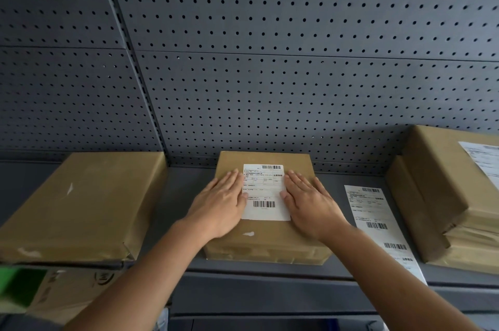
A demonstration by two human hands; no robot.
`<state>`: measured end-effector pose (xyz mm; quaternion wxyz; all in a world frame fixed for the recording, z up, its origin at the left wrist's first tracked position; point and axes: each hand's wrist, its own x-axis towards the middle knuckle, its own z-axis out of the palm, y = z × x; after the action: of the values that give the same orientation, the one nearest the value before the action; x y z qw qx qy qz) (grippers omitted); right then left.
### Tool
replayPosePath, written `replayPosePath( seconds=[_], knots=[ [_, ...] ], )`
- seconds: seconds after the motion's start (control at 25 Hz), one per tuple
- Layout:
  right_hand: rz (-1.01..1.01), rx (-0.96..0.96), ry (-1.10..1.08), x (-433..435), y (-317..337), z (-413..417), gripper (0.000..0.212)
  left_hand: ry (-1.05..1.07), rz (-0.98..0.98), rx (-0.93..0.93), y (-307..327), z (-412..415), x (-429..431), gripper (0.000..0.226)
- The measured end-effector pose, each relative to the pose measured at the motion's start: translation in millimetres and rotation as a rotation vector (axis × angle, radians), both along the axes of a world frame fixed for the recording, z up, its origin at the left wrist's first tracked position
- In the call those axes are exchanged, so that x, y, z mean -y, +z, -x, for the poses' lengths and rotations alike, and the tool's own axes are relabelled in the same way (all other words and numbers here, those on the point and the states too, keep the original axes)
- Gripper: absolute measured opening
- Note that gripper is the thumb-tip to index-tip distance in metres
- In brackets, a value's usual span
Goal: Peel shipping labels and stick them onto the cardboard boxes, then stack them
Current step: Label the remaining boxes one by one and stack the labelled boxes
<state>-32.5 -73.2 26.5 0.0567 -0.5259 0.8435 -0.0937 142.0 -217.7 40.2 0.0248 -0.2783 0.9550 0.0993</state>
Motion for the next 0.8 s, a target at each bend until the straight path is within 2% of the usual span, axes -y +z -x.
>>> replayPosePath(
  seconds=[0.16, 0.28, 0.56, 0.68, 0.8],
  knots=[
    [0.062, 0.001, 0.141, -8.1, 6.6, -33.3, 0.065, -0.11, -0.005, -0.05, 3.5, -9.8, -28.6, 0.059],
    [0.034, -0.016, 0.201, -11.7, 3.2, -52.9, 0.064, -0.137, -0.003, -0.039, -1.2, -13.2, -42.1, 0.06],
    [0.016, -0.022, 0.074, -37.6, -2.3, -34.3, 0.082, -0.055, 0.021, 0.024, -5.3, -36.6, -32.3, 0.061],
    [0.025, -0.015, 0.033, -45.9, -0.9, -32.3, 0.08, -0.025, 0.014, 0.026, -2.8, -45.4, -32.0, 0.061],
    [0.074, -0.035, 0.143, -46.5, 5.0, -56.1, 0.071, -0.101, 0.003, -0.038, 3.0, -46.4, -53.6, 0.06]
  ],
)
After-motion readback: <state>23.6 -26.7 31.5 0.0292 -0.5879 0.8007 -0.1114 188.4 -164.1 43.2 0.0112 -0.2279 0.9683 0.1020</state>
